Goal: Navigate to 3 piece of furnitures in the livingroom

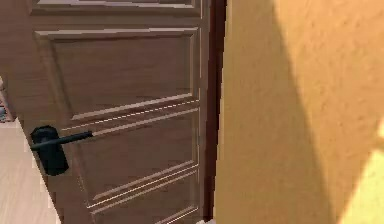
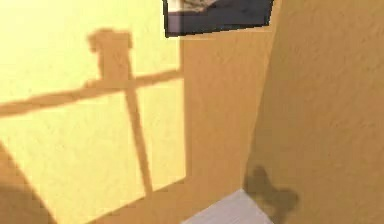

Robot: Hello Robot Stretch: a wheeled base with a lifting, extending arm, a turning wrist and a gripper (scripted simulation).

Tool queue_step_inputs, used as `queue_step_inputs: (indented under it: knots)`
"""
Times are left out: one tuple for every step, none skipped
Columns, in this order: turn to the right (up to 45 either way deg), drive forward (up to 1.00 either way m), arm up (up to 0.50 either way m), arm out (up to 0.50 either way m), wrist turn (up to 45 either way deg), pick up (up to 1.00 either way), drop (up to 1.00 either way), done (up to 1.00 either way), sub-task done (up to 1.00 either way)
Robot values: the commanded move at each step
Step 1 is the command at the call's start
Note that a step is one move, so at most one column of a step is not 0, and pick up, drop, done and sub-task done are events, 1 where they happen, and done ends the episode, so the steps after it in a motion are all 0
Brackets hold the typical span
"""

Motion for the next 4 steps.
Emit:
queue_step_inputs:
  knots:
    - [-45.0,0.00,0.00,0.00,0.0,0.00,0.00,0.00,0.00]
    - [-18.0,0.00,0.00,0.00,0.0,0.00,0.00,0.00,0.00]
    - [0.0,0.35,0.00,0.00,0.0,0.00,0.00,0.00,0.00]
    - [-6.0,0.00,0.00,0.00,0.0,0.00,0.00,0.00,0.00]
